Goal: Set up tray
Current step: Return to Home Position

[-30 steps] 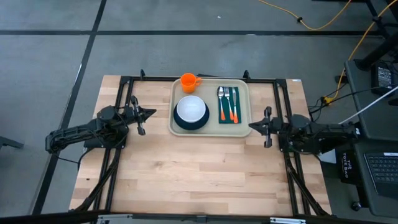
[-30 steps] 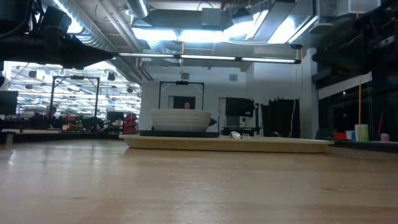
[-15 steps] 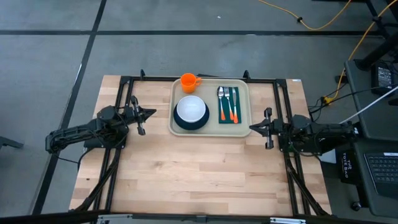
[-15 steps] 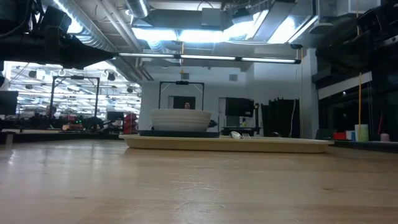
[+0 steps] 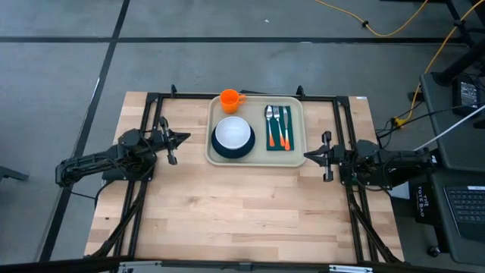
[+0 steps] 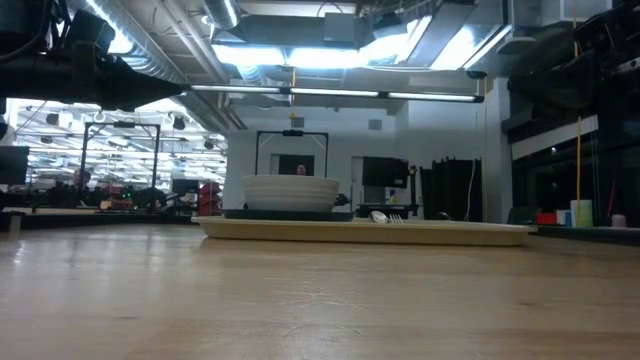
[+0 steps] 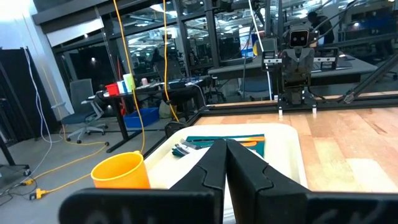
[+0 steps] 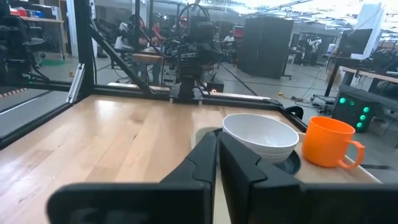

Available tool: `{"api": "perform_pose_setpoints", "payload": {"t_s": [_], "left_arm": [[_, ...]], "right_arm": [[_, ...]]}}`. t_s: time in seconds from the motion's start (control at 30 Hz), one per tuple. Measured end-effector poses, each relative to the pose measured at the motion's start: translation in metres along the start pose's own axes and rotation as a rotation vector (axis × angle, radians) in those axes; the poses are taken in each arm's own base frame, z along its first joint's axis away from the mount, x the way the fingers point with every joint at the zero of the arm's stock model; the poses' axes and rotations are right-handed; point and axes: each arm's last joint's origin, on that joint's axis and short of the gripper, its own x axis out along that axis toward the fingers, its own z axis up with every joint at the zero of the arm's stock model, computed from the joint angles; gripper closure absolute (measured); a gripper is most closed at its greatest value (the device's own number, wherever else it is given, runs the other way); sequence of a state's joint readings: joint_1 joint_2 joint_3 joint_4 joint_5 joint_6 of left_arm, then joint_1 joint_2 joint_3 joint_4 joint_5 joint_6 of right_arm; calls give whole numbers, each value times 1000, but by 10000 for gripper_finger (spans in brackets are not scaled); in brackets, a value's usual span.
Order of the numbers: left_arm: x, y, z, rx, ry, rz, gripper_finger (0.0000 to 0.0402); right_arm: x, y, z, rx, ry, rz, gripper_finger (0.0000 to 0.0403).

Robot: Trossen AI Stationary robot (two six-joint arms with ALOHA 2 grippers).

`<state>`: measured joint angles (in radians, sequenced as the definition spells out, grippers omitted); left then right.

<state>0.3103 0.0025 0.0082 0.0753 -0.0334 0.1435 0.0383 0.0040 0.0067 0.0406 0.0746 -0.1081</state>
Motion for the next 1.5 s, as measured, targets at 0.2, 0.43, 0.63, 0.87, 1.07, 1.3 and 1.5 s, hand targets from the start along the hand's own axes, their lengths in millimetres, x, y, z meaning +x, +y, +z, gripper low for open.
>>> {"api": "perform_pose_setpoints", "payload": {"t_s": [0.2, 0.43, 0.63, 0.87, 1.07, 1.3, 1.5], "left_arm": [[0, 0, 0, 0, 0, 0, 394], [0, 0, 0, 0, 0, 0, 397], [0, 0, 0, 0, 0, 0, 397], [0, 0, 0, 0, 0, 0, 399], [0, 0, 0, 0, 0, 0, 394], [0, 0, 0, 0, 0, 0, 397], [0, 0, 0, 0, 0, 0, 398]], "right_arm": [[0, 0, 0, -1, 0, 0, 379], [0, 0, 0, 1, 0, -1, 379], [0, 0, 0, 0, 1, -1, 379], [0, 0, 0, 0, 1, -1, 379], [0, 0, 0, 0, 1, -1, 379], [0, 0, 0, -1, 1, -1, 379], [0, 0, 0, -1, 1, -1, 380]]}}
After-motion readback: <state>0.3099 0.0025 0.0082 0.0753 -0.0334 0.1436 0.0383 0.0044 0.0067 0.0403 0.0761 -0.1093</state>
